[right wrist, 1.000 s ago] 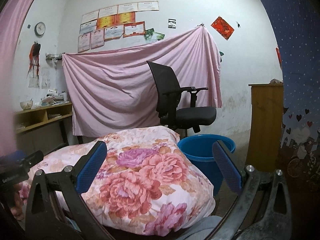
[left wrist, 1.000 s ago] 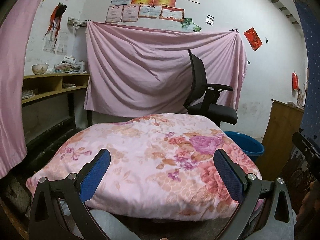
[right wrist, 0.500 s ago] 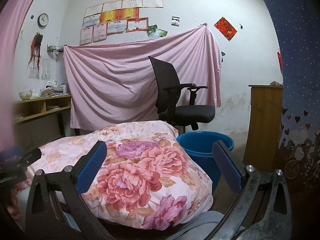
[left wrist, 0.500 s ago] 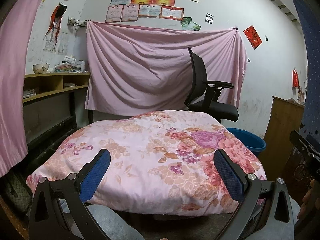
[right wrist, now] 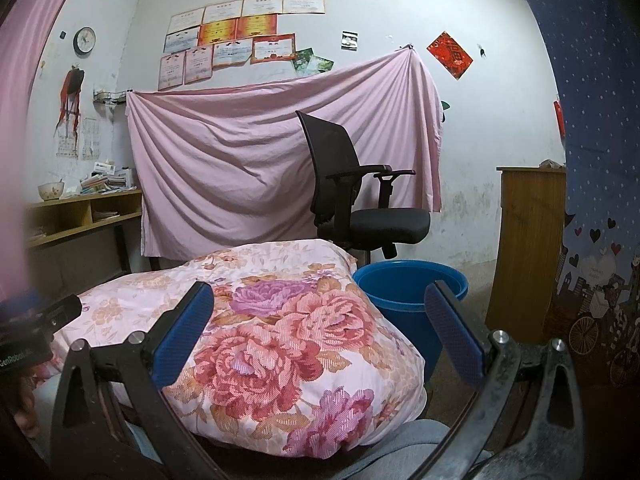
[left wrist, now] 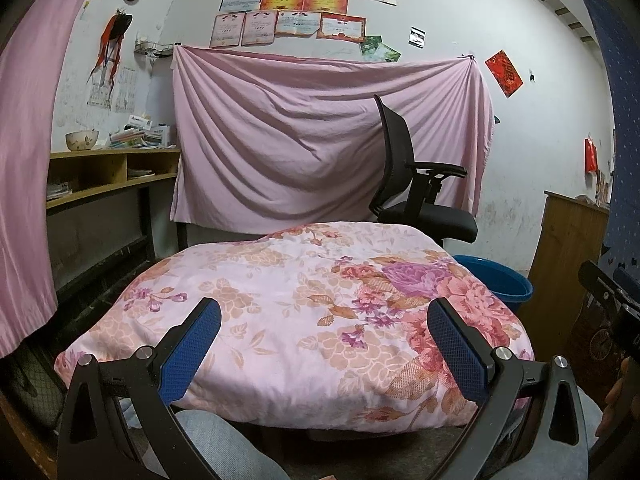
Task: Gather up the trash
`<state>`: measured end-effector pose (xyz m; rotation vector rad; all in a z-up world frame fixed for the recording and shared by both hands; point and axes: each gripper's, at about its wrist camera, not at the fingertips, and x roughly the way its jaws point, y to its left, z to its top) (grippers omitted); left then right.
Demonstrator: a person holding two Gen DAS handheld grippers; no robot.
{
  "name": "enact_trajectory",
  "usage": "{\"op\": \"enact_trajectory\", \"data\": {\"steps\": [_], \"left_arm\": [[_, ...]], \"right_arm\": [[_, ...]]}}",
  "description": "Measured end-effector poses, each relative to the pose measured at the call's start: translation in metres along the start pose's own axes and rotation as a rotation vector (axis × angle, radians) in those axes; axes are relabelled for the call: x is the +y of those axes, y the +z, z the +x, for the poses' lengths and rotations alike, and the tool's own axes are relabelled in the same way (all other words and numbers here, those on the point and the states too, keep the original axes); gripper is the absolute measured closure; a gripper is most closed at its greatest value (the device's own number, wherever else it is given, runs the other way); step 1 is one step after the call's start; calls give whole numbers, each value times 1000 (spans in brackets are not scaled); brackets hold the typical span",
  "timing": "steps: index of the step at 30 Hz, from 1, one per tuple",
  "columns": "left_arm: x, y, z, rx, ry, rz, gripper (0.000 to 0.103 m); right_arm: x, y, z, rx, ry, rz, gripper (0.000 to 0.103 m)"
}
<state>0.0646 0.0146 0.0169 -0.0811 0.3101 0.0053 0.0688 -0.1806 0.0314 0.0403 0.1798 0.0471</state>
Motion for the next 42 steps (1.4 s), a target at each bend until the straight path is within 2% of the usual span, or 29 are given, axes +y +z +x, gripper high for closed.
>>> {"op": "enact_trajectory", "data": {"steps": [42], "left_arm": [[3,-1,1,1,-1,5,2]], "right_arm": [[-5,-3,0,21,-9,42,0]]}}
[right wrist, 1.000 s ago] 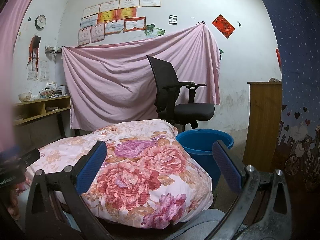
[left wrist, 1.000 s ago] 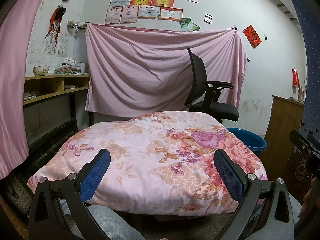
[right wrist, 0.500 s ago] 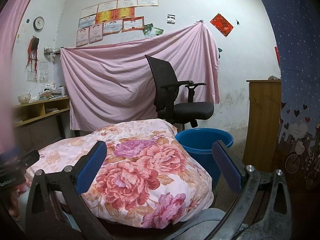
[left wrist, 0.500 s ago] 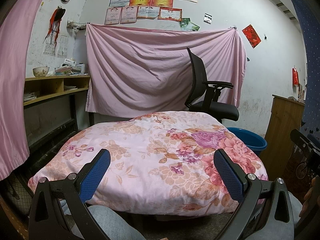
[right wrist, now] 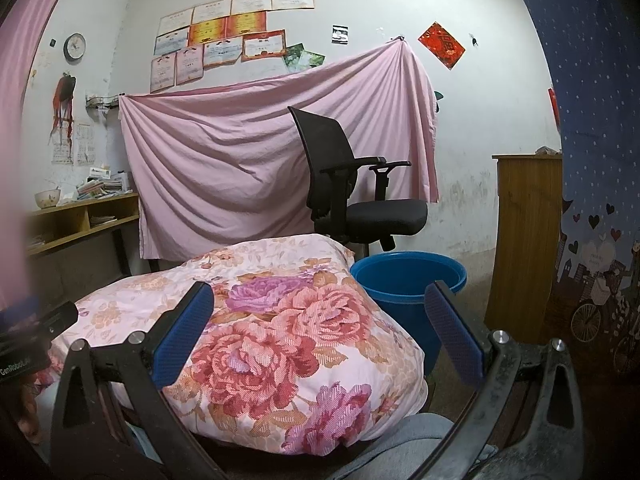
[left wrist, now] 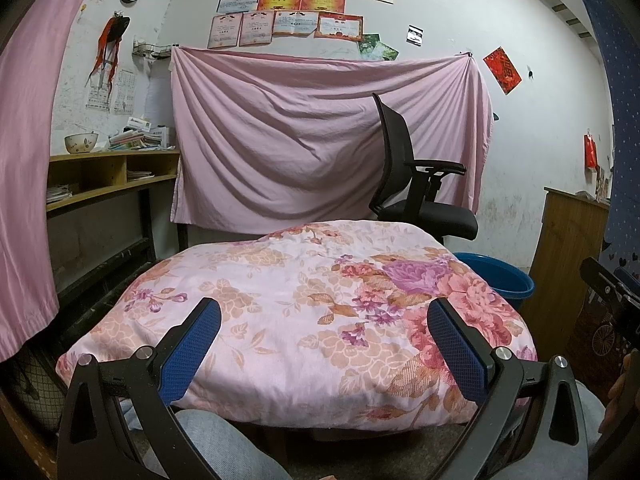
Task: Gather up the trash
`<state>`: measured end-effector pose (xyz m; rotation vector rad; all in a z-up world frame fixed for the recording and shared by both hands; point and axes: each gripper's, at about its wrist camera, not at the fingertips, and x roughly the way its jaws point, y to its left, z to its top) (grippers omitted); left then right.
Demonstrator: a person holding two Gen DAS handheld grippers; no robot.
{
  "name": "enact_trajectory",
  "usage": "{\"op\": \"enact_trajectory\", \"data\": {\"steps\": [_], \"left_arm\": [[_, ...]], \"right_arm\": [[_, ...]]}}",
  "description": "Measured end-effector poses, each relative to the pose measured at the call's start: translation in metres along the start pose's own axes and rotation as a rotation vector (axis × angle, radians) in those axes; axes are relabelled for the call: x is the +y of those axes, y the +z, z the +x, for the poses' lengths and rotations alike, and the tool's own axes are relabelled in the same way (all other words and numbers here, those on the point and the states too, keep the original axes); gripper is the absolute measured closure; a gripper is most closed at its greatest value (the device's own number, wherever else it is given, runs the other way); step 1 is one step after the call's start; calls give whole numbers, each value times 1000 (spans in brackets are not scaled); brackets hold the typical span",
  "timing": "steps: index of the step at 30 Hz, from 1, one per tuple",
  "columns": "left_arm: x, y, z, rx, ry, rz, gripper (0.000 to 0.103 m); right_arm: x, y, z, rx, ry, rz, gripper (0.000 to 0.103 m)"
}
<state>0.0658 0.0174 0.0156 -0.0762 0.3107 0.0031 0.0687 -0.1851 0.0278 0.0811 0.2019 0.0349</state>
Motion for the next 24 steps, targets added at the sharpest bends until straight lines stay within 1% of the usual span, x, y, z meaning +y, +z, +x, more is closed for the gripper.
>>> {"op": "enact_trajectory", "data": {"steps": [9,12,24], "left_arm": [[4,-1,1,3,-4,1,2],[5,-3,2,-1,12,15,2],[7,-4,2,-21,-4,59,2]], "right_arm": [[-1,1,1,3,0,4,0],[-2,1,1,3,-1,6,0],[-1,0,1,8,-1,18,0]]}}
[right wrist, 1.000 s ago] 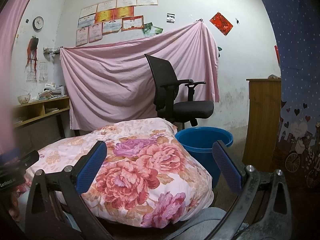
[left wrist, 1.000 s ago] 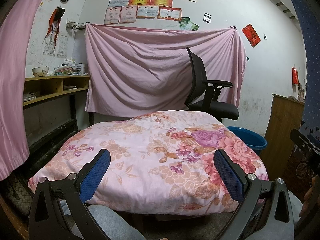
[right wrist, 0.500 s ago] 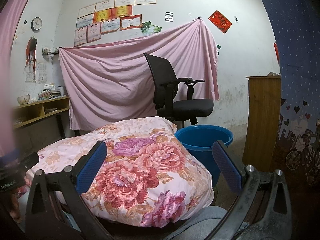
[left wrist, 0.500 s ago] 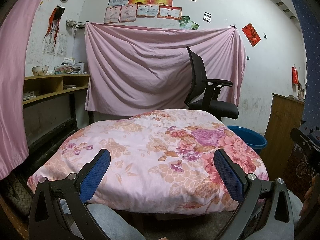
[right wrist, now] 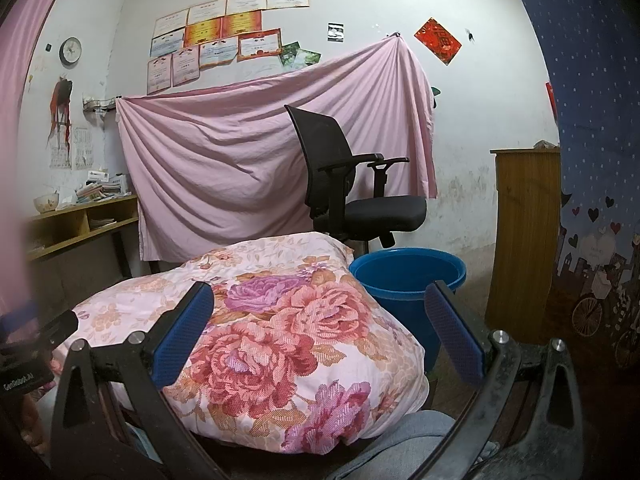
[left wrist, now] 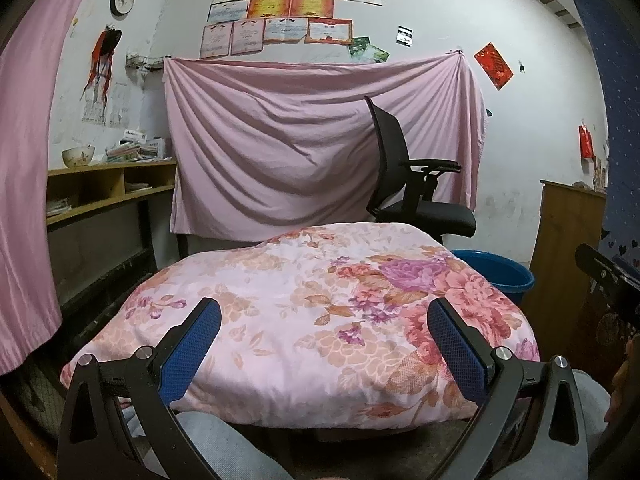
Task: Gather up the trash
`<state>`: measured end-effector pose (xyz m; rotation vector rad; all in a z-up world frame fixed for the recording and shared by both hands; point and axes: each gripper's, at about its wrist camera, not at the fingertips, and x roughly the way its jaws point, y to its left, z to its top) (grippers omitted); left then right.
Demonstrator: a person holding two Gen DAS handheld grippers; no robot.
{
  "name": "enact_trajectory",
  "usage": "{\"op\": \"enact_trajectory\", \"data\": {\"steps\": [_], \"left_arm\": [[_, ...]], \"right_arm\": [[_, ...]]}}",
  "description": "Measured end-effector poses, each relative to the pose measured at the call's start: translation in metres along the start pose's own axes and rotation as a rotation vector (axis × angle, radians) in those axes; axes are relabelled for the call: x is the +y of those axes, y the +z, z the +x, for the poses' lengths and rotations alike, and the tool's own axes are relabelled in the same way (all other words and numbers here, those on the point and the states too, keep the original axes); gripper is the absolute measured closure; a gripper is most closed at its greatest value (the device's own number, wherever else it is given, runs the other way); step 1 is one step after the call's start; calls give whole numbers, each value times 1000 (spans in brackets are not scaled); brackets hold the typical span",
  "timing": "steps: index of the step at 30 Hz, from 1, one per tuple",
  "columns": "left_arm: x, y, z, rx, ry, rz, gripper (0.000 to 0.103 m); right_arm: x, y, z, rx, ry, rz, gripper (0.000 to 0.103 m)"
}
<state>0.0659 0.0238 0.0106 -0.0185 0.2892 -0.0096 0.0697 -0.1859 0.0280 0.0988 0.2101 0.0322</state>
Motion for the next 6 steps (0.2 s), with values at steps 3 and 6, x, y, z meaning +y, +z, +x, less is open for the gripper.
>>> {"op": "enact_trajectory", "data": {"steps": [3,6], "left_arm": [[0,0,1,2,1,8,2],[2,0,3,7,3,9,2]], "right_arm": [[0,0,0,2,-1,7,0],[0,0,1,9,-2,14,0]]}}
